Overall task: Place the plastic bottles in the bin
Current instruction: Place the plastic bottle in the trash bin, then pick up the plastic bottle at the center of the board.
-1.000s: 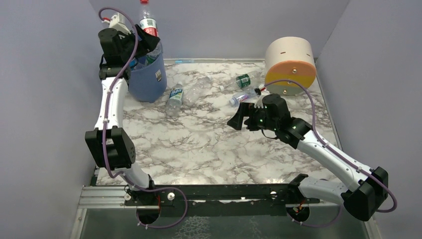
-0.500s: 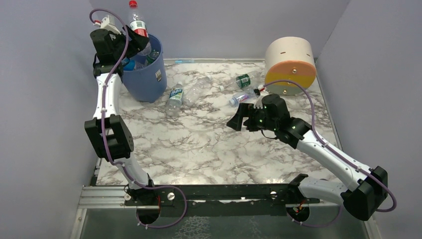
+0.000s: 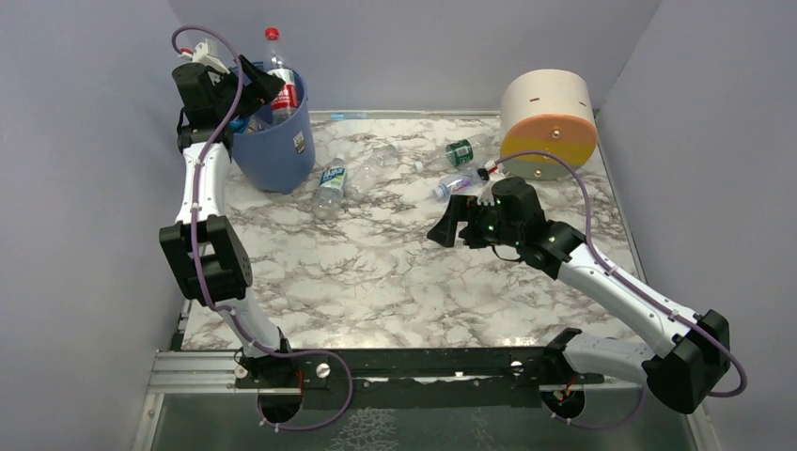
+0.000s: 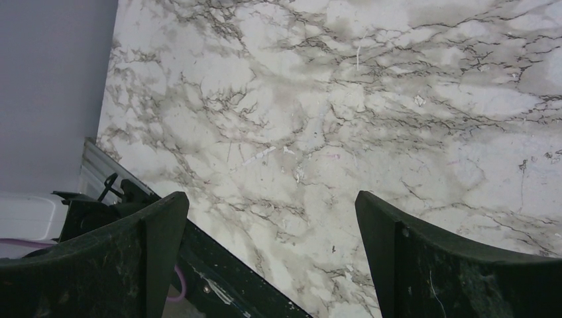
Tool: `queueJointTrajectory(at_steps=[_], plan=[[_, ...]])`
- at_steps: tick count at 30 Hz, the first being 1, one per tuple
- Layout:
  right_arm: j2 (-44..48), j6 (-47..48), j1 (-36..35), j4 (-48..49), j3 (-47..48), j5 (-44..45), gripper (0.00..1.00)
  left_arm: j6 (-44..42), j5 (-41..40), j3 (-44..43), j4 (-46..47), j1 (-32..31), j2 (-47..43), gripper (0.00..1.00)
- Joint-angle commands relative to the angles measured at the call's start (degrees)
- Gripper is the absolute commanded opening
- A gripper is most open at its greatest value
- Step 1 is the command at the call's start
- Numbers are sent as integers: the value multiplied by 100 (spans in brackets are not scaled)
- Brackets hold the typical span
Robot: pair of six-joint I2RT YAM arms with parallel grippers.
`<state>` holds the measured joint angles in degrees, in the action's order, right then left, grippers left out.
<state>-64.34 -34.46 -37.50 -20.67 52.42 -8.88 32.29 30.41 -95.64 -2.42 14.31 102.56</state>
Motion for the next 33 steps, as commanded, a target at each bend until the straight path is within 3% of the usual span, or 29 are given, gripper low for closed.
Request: queueJointTrajectory(at_steps=[1, 7, 19, 22, 25, 30, 33], plan=[[-66, 27, 6, 64, 154, -153, 99, -74, -70, 182, -109, 111, -234, 86], [-51, 18, 5, 65, 127, -159, 100, -76, -145, 327, -292, 198, -471, 87], [-246, 0, 5, 158, 238, -123, 100, -150, 112, 656, -998, 335, -1996, 93], [-321, 37, 6, 176, 259, -90, 99, 168, 498, 1344, -842, 336, -2585, 93], [-411, 82, 5, 246, 247, -31, 99, 797, 914, 2689, -215, 273, -3265, 93], [-640, 115, 12, 400, 249, 34, 99, 914, 606, 4391, -49, -503, -4203, 93], [-791, 123, 14, 478, 280, 27, 99, 919, 389, 4850, -50, -1051, -4441, 94]])
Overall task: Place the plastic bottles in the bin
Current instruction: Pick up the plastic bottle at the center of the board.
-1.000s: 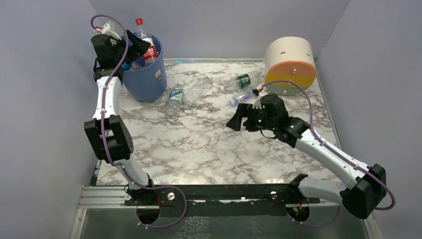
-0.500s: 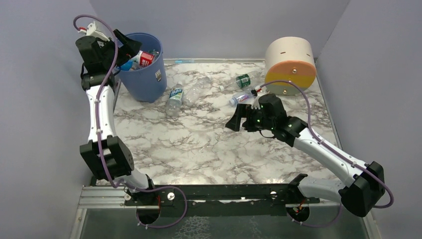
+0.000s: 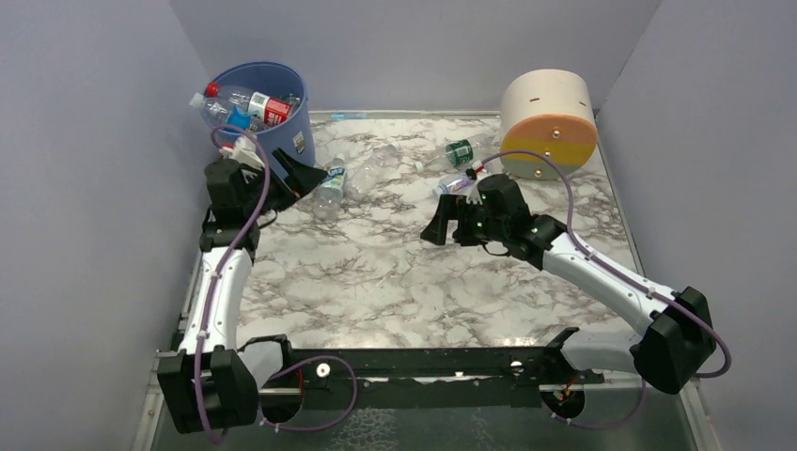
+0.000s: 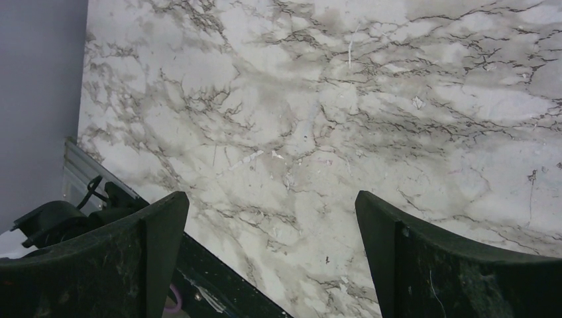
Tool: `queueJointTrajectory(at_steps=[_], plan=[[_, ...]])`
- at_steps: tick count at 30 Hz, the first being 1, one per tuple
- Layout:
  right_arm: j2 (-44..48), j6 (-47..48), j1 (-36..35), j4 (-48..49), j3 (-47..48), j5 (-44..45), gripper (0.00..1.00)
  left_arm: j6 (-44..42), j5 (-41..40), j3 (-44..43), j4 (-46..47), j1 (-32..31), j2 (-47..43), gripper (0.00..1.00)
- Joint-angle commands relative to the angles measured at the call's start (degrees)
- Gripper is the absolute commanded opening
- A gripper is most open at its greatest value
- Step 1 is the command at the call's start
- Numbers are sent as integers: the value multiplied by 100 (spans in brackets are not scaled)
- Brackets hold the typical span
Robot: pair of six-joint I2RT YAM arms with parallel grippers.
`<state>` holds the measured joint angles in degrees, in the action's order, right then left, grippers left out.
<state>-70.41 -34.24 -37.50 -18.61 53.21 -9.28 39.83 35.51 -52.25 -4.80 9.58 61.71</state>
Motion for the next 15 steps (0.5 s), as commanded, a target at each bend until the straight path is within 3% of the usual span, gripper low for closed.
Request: queueJointTrajectory(at_steps=[1, 4, 15], plan=[[-242, 102, 30, 283, 227, 67, 99, 176, -203, 628, 171, -735, -418, 94], [-408, 89, 38, 326, 289, 66, 99, 237, -363, 907, 187, -1152, -590, 99], [-1380, 66, 324, 451, 714, 47, 99, 390, -542, 1862, 658, -2064, -744, 99]])
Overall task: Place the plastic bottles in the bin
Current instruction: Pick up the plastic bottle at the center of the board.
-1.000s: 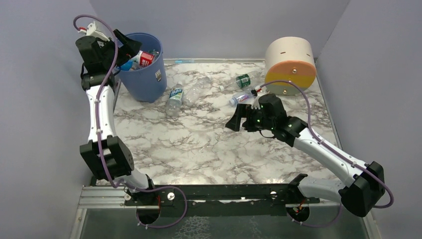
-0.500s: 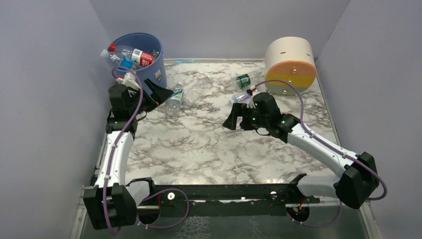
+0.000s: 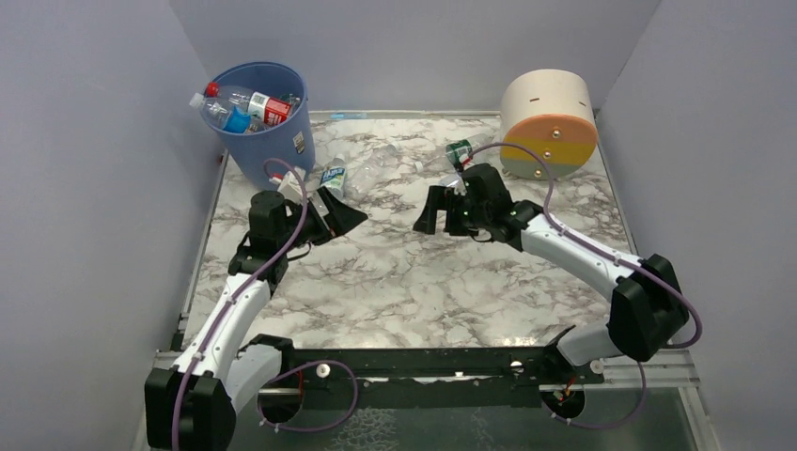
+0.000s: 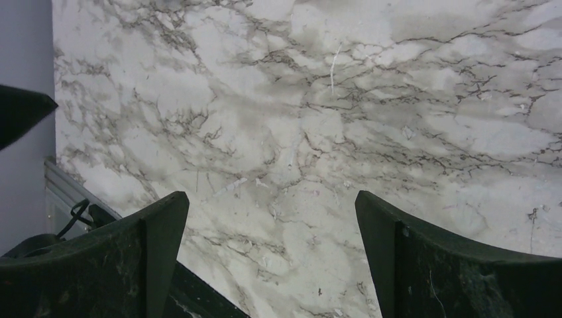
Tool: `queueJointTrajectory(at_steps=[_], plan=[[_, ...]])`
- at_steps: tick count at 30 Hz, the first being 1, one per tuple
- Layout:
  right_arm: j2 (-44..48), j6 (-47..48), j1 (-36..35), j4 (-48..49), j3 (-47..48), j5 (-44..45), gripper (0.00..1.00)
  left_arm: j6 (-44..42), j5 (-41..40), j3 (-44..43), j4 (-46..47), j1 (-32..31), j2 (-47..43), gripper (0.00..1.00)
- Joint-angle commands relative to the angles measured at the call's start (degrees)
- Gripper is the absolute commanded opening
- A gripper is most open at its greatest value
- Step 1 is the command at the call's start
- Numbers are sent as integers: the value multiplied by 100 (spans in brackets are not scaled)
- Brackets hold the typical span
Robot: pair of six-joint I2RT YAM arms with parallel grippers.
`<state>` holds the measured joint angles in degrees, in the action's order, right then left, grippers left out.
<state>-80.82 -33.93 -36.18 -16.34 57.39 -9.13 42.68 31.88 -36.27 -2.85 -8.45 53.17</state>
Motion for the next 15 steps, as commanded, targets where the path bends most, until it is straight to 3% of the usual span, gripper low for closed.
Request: queueJointTrajectory(at_steps=[1, 10, 15], plan=[[-448, 2, 282, 253, 345, -1, 99, 109, -200, 311, 545, -331, 165, 99], [-1054, -557, 1462, 547, 589, 164, 99, -44, -156, 323, 877, -465, 565, 99], [-1447, -568, 1616, 612, 857, 618, 99, -47, -105, 441, 1156, -465, 847, 99]])
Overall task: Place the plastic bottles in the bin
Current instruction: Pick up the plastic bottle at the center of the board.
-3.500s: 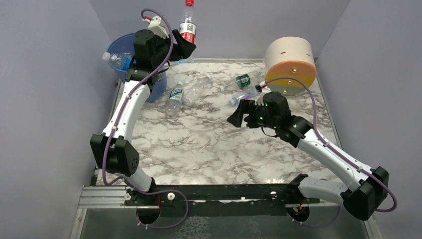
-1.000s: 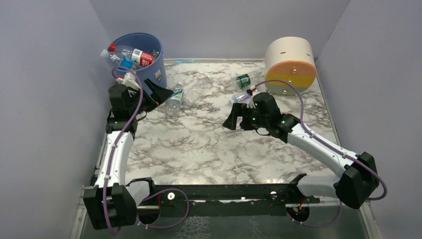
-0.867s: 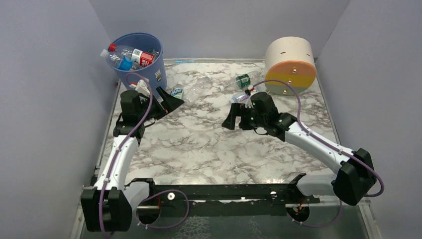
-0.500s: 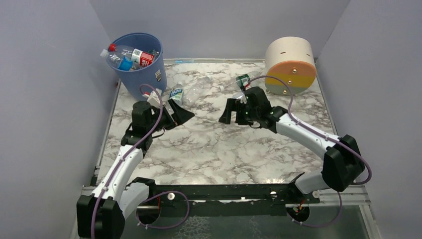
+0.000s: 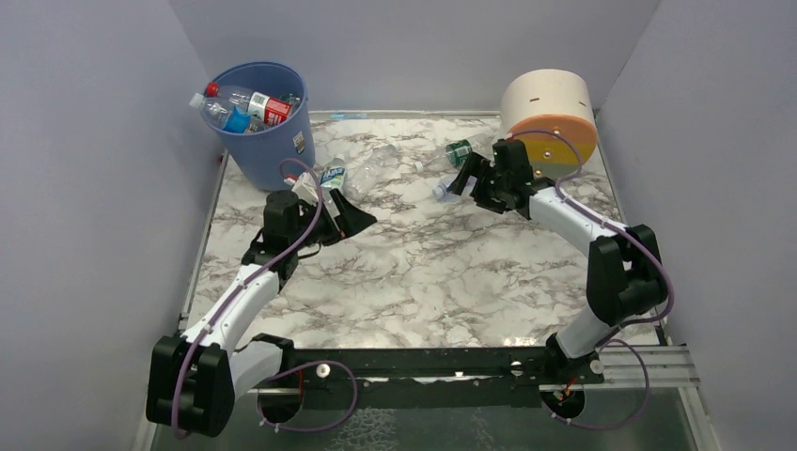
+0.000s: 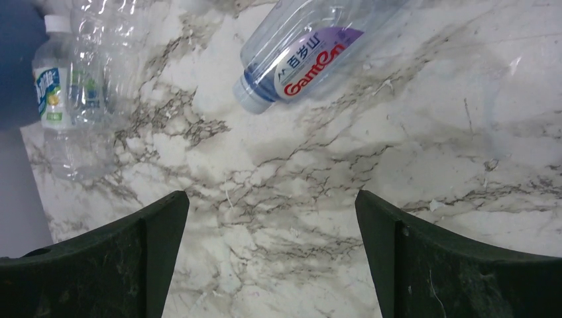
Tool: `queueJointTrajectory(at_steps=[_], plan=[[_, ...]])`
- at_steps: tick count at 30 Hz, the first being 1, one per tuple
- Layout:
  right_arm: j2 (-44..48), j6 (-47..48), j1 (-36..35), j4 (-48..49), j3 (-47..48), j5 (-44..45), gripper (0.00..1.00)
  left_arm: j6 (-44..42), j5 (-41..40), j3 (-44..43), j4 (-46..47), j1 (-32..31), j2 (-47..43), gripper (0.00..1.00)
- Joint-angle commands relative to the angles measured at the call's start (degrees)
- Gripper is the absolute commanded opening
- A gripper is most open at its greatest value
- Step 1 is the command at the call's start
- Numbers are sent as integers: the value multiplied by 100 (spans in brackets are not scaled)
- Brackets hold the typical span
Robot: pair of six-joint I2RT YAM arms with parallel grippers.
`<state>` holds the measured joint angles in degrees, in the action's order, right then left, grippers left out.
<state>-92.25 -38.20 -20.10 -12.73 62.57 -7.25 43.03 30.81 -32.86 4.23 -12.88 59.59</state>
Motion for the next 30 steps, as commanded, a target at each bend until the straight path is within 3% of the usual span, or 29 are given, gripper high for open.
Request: queueJointTrajectory(at_steps=[1, 9, 17, 30], plan=[[-393, -169, 28, 269, 403, 480, 99, -77, 38, 99, 485, -21, 286, 99], [-1012, -694, 120, 684, 534, 821, 100, -40, -1, 124, 679, -21, 431, 99], [-1185, -1225, 17, 800, 438, 1800, 100, 26, 15, 134, 881, -21, 475, 99], [-1926, -2093, -396, -214, 1653, 3164, 100, 54, 57, 158, 846, -21, 245, 99]])
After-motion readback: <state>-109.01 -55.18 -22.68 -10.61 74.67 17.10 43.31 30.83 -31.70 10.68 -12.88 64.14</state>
